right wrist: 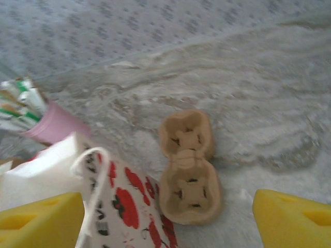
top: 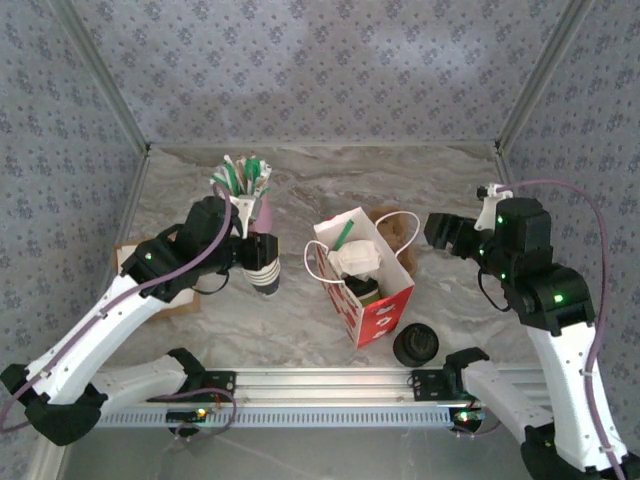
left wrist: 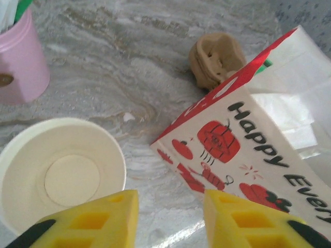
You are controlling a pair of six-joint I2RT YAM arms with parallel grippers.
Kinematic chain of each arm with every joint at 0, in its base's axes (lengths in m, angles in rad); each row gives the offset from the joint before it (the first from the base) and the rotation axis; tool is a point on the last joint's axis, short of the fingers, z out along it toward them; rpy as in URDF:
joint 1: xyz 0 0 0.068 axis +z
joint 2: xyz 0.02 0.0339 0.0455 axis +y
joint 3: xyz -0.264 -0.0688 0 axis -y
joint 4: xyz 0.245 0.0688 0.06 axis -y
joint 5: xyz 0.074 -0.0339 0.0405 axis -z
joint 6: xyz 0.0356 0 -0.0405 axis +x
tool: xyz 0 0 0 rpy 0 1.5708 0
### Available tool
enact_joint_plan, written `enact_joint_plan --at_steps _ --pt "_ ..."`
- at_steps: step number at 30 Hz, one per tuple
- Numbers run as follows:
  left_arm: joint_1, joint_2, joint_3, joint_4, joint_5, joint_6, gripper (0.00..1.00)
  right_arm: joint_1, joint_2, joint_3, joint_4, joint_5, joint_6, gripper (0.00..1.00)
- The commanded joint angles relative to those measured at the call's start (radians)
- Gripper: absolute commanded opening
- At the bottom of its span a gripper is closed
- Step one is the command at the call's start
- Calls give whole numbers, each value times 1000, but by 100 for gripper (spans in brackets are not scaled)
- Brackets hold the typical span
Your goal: Pack the takeout coffee
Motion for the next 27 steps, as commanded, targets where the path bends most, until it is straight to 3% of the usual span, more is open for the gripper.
enact_joint_plan --at_steps 1,7,19,27 --pt "-16 -6 -10 -1 10 -34 31 -81 -3 -67 -61 -77 44 85" --pt "-51 80 -10 59 41 -42 28 -171 -10 -222 -37 -231 57 78" --pt "-58 263 5 281 168 -94 24 -163 24 -386 82 -373 88 72" --pt "-50 356 70 305 134 -95 24 -143 57 -414 125 -398 89 72"
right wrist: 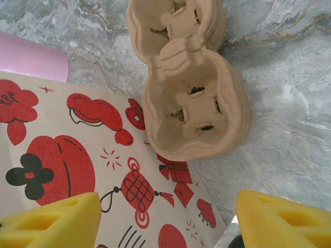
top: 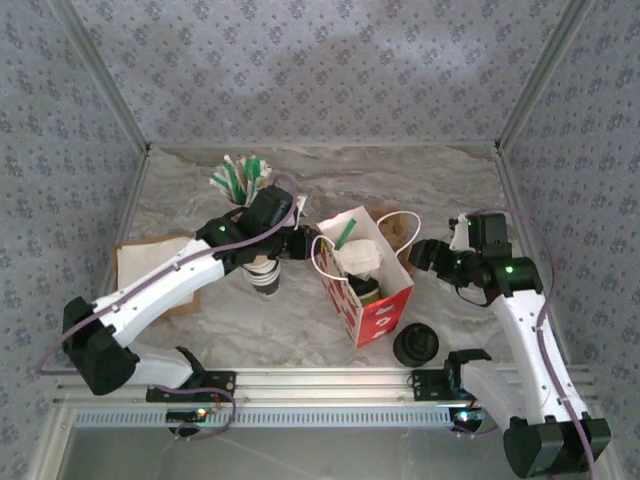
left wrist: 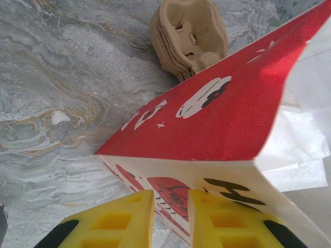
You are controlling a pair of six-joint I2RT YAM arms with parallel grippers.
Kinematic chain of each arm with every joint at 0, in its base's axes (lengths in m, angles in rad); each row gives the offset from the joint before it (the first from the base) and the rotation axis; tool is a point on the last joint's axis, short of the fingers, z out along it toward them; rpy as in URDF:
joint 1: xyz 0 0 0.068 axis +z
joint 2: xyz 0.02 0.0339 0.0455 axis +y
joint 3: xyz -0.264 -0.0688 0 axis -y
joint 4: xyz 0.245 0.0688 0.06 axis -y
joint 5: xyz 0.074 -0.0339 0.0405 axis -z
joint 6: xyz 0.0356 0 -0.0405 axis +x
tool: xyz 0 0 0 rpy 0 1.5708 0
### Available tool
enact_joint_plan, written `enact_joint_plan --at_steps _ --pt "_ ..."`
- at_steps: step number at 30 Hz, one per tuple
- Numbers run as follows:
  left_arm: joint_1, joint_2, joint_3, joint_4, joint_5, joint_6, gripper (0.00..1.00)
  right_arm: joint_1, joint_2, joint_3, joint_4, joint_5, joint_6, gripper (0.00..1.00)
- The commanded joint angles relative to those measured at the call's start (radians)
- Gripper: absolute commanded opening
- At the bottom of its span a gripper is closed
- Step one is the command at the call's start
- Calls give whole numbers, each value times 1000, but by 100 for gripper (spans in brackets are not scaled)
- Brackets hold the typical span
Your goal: Pack the takeout coffee
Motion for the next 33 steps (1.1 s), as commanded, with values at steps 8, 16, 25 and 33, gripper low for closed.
enact_joint_plan --at_steps 8,16,25,33 --pt "66 75 63 121 45 -36 24 18 22 -34 69 -52 20 72" --pt "105 85 63 156 77 -42 25 18 24 -28 88 -64 27 72" --pt "123 -83 52 34 -51 39 44 -16 -51 27 112 45 14 89" --pt "173 -277 19 -97 -287 127 99 -48 -139 77 145 219 -50 100"
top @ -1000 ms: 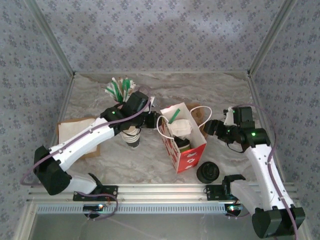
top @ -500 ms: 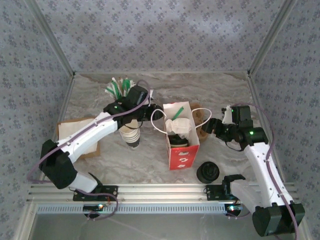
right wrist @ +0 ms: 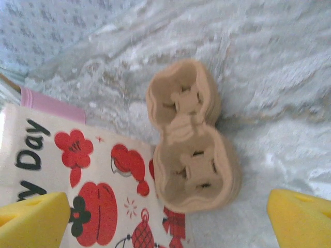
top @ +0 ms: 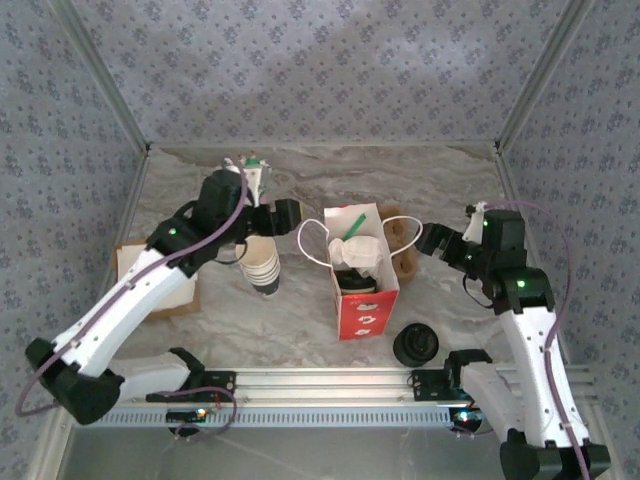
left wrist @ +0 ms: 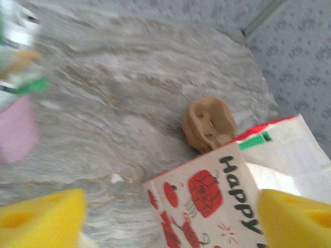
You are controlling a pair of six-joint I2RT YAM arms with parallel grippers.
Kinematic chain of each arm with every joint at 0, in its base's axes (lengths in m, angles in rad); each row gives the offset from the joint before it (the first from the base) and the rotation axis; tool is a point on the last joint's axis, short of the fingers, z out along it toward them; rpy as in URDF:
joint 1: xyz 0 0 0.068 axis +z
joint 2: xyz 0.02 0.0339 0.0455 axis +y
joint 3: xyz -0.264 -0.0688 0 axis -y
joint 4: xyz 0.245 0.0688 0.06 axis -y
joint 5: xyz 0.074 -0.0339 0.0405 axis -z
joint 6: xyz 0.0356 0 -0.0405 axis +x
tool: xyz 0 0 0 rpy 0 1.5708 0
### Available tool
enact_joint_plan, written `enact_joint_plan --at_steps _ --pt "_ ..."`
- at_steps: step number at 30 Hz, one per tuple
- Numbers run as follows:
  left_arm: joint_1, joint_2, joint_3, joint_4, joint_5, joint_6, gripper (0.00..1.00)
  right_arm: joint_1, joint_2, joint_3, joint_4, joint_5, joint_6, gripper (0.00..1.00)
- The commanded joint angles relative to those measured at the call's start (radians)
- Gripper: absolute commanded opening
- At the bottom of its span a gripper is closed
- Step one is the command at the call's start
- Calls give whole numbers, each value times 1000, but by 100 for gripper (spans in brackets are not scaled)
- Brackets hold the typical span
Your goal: Pack the takeout coffee
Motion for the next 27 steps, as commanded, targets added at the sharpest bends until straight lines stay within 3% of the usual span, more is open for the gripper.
enact_joint_plan --at_steps 1,5,9,15,20,27 --pt "27 -87 -21 -91 -181 48 100 -11 -52 23 40 124 -52 100" --pt "70 -197 -87 -136 -354 51 99 -12 -131 -27 132 223 -71 100" --pt "178 -276 -198 -97 -387 51 99 -14 -159 -79 214 345 -97 100" --pt "411 -264 -389 68 -305 17 99 -14 -197 -257 503 469 -184 100" --pt "464 -203 -595 384 -295 117 99 -17 -182 -403 682 583 -225 100" --pt "509 -29 -679 643 -277 292 99 -69 -81 -539 910 617 -228 100"
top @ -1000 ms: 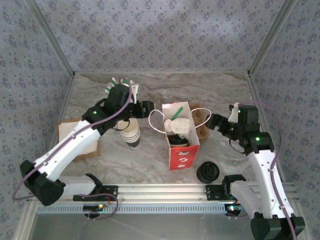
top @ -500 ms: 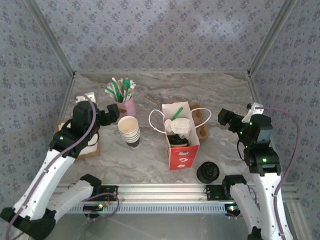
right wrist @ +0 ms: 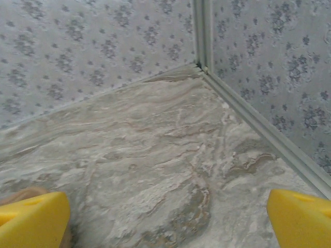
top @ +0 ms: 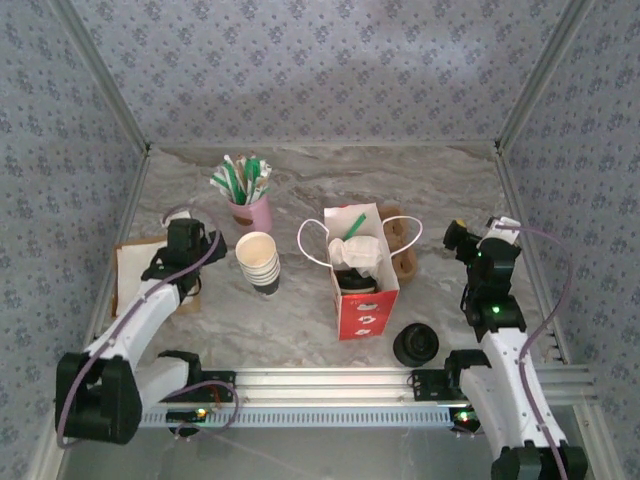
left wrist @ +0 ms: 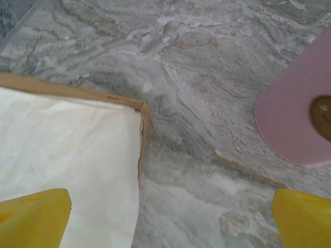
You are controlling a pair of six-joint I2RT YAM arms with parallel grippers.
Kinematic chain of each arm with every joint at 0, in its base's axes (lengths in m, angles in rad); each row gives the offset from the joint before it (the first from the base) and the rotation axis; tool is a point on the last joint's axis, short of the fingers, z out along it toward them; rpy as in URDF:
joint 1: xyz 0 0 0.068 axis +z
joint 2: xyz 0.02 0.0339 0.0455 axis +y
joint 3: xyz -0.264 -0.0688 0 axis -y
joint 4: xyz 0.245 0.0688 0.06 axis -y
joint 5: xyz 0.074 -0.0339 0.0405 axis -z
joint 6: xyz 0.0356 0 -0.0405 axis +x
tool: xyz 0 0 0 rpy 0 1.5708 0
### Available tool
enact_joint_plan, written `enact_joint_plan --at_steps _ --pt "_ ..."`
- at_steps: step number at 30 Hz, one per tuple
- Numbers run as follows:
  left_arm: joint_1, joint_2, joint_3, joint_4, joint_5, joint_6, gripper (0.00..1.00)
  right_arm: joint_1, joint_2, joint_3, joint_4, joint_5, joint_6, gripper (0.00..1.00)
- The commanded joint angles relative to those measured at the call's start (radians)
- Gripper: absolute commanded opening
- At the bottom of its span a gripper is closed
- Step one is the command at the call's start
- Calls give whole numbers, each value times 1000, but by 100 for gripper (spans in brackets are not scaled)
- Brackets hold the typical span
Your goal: Pack the takeout coffee
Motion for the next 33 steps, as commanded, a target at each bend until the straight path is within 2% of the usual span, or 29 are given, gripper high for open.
enact_joint_plan --at_steps 1,3,5,8,13,16,18,20,24,29,33 --pt "13 32 -21 238 12 130 100 -15 61 -53 210 63 -30 100" --pt "22 51 -57 321 14 153 100 -18 130 -73 273 78 -32 100" --pt "62 61 -55 333 114 168 100 -19 214 -89 360 82 -43 100" --pt "69 67 -75 392 132 219 100 -18 332 -103 480 87 -48 100" --pt "80 96 -224 710 117 285 100 -12 510 -95 624 93 -77 100" --pt "92 183 -239 816 131 312 100 -6 594 -80 694 94 -158 100" --pt "96 244 -238 882 148 349 100 -7 592 -66 683 71 -144 100" --pt "97 268 -240 934 184 394 100 -8 610 -95 807 40 -194 100" --pt "126 344 -285 1081 212 374 100 -11 645 -72 824 3 -240 100" --pt "127 381 -262 1060 236 383 100 -13 593 -74 722 26 -216 100" --pt "125 441 -273 1142 225 378 99 -16 564 -85 676 24 -209 100"
